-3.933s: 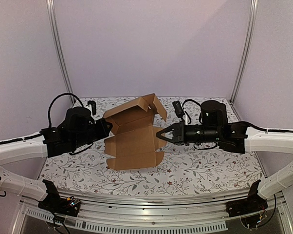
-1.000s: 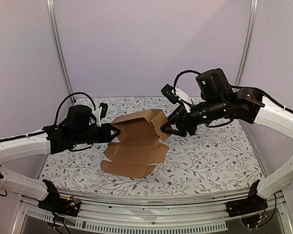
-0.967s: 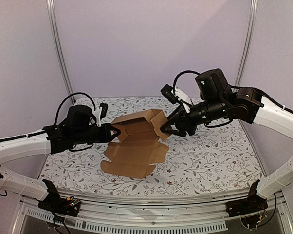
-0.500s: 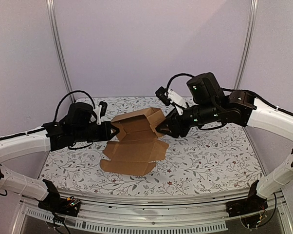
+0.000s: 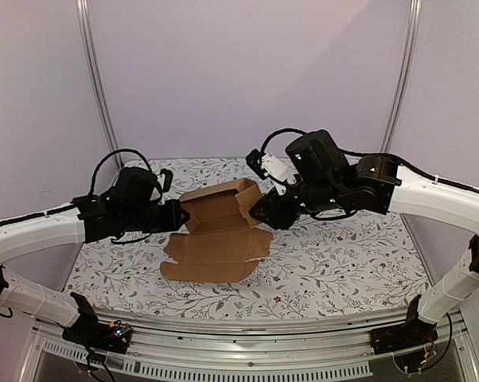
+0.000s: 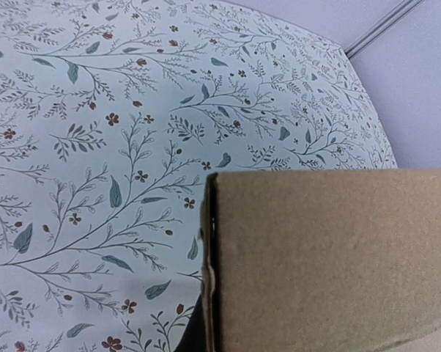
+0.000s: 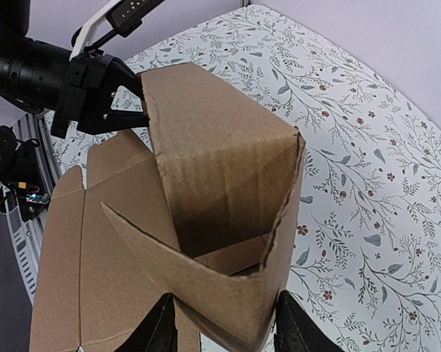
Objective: Fold the paper box
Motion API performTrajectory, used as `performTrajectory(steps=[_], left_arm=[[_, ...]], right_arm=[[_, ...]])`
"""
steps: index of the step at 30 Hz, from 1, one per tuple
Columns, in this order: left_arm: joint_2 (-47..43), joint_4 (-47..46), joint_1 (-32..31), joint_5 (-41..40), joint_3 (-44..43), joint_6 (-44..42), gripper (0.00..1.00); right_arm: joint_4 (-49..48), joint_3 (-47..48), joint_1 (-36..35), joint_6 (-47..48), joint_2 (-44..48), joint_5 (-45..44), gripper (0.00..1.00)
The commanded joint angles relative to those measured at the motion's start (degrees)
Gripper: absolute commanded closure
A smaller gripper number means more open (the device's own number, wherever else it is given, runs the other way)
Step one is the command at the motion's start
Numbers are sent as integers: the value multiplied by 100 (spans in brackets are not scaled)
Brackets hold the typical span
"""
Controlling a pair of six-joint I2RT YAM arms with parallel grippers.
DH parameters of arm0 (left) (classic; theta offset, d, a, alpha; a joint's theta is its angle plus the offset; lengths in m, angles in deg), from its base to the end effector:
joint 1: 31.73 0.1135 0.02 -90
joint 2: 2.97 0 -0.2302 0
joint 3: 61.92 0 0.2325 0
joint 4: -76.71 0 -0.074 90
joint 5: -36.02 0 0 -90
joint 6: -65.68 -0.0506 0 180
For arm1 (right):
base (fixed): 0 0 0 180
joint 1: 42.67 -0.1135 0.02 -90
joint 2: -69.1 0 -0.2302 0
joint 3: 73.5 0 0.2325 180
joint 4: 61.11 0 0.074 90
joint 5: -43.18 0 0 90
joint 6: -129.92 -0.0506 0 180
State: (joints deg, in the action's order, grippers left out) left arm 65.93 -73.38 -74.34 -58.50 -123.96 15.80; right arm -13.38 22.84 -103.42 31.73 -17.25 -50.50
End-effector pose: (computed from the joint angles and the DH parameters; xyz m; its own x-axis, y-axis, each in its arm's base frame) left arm 0.1997 -0.1783 0.2260 -0.7419 -0.1904 -0.6430 0.1967 0.8549 -0.4801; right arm 0.1654 0.2888 0.3074 -0.4165 -0.4528 -0.7883 -0.7947 0.6026 0.0738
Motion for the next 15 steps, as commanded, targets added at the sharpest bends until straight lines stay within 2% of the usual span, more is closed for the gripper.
performTrajectory(steps=[1, 15], left_arm=[[115, 260, 79, -207, -206, 123, 100], [289, 475, 77, -318, -349, 226, 100]], right_arm=[[-211, 185, -60, -317, -193, -479, 57], [-658, 211, -285, -808, -764, -1170, 65]])
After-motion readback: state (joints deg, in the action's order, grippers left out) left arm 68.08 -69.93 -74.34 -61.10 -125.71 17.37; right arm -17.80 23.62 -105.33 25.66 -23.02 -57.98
